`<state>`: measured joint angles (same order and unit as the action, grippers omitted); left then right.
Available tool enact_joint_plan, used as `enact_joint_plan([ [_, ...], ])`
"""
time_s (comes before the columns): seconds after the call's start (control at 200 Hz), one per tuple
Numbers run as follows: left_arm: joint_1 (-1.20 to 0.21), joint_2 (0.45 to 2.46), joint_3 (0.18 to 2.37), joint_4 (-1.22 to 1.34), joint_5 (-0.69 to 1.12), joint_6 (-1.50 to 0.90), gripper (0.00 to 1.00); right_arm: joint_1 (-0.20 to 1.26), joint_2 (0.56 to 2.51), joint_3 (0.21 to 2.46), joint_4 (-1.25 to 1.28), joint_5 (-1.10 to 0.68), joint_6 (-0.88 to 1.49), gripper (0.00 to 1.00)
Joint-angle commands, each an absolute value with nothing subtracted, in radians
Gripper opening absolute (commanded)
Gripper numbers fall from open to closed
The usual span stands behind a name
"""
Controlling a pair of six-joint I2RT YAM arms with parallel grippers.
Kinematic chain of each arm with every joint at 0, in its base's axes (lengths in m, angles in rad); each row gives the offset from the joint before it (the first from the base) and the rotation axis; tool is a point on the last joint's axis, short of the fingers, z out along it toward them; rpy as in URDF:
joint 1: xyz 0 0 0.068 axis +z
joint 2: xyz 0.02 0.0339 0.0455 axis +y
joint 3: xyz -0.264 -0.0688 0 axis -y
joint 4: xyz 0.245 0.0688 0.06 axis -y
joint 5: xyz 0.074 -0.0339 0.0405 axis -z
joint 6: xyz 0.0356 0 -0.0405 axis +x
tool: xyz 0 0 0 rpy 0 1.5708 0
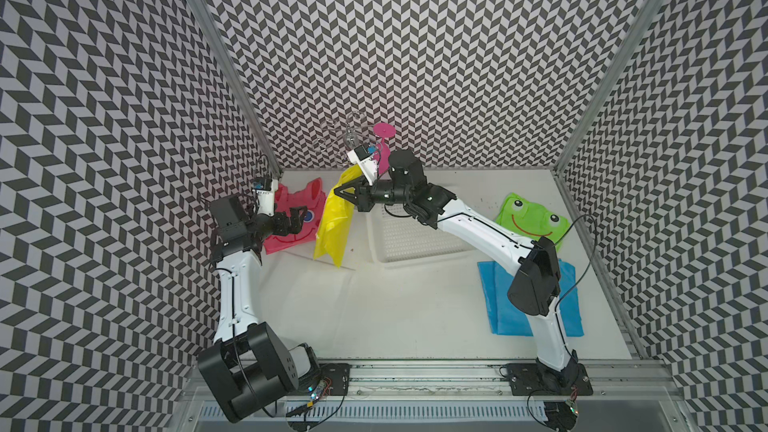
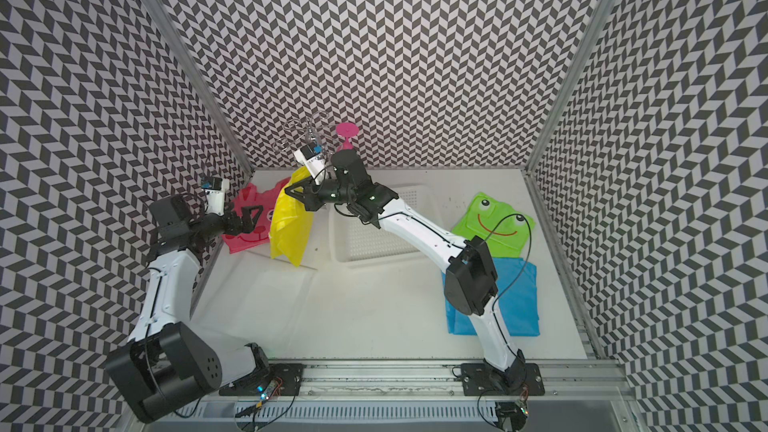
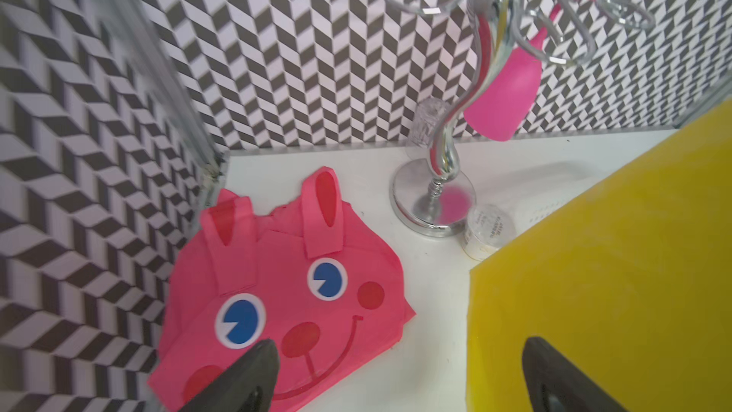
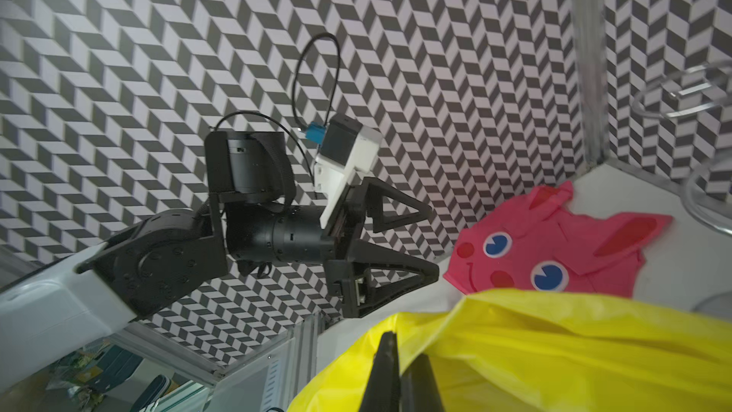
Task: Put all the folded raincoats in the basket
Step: Place the raincoat in the basket.
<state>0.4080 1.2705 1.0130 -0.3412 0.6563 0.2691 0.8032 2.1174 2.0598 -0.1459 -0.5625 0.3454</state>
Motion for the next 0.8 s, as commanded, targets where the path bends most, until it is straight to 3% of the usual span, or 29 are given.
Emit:
enact_joint_plan([
  [0.0,0.306,1.286,0.989,-0.292,0.603,0.284,1.00,0.735,2.079,2.028,-0.195,-0.584,0.384,0.00],
  [0.16,0.222,1.285,0.958,-0.261,0.614,0.311,0.99,0.644,1.982,1.907,-0.273,-0.608,0.359,0.00],
  [0.516,0.031,1.351,0.984,-0.261,0.459,0.336,1.00,0.500,1.818,1.618,-0.317,-0.633,0.295,0.00],
  [0.791,-0.084,1.405,1.034,-0.296,0.406,0.379,1.00,0.449,1.846,1.611,-0.459,-0.573,0.212,0.00],
])
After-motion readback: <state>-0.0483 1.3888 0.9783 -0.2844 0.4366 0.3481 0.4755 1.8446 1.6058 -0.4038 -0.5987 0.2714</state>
